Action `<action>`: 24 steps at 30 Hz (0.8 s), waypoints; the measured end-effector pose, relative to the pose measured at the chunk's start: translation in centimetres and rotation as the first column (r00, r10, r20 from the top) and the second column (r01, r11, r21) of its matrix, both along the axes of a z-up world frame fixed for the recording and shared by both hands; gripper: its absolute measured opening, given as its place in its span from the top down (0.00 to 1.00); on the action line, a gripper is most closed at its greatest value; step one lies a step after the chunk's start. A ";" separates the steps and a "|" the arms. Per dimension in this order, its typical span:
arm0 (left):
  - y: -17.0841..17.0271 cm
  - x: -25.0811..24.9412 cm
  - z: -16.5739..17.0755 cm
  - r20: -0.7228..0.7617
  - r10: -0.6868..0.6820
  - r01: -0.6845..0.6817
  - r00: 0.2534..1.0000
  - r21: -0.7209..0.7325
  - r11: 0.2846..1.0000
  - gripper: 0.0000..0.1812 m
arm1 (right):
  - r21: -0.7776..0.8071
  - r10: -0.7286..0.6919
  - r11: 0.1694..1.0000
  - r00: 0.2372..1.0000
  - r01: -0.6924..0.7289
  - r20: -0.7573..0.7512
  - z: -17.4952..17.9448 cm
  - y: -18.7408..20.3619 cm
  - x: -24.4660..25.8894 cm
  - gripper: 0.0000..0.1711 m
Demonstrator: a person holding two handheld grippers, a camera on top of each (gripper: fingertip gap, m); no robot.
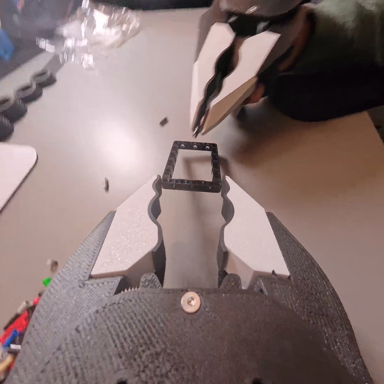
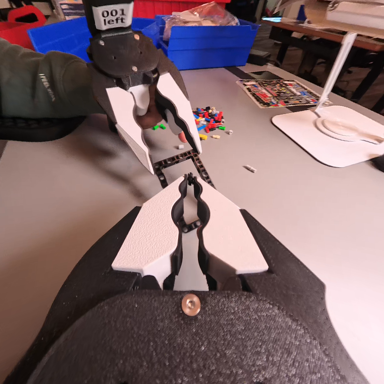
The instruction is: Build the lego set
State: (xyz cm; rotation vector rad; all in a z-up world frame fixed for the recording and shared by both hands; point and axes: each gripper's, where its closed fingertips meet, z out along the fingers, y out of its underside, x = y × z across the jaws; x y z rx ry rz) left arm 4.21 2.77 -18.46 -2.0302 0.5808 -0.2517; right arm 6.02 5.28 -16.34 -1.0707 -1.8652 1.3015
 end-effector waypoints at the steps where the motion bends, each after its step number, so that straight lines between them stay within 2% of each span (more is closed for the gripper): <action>1: -0.2 0.7 0.6 -0.024 -0.041 0.042 0.999 0.048 0.998 0.69 | -0.009 0.024 1.000 1.000 -0.024 0.007 0.1 -0.3 0.1 0.98; 4: -0.6 2.2 0.9 -0.169 -0.111 0.135 0.979 0.135 0.982 0.69 | -0.072 0.155 0.986 0.985 -0.149 0.082 0.1 -1.9 0.7 0.98; 7: -0.9 2.8 0.2 -0.330 -0.138 0.205 0.934 0.179 0.962 0.69 | -0.058 0.273 0.962 0.946 -0.267 0.175 -0.9 -3.2 1.7 0.99; 11: -0.9 3.4 -0.2 -0.497 -0.120 0.260 0.860 0.223 0.939 0.69 | -0.015 0.337 0.939 0.917 -0.342 0.215 -1.4 -4.5 2.2 0.99; 18: -0.4 3.0 -0.2 -0.680 -0.018 0.301 0.733 0.302 0.905 0.69 | 0.120 0.295 0.934 0.915 -0.338 0.275 -2.5 -4.5 3.0 0.98; 24: -0.3 3.0 -0.4 -0.737 0.017 0.324 0.676 0.317 0.891 0.69 | 0.169 0.227 0.949 0.949 -0.266 0.219 -0.2 -2.0 3.9 0.99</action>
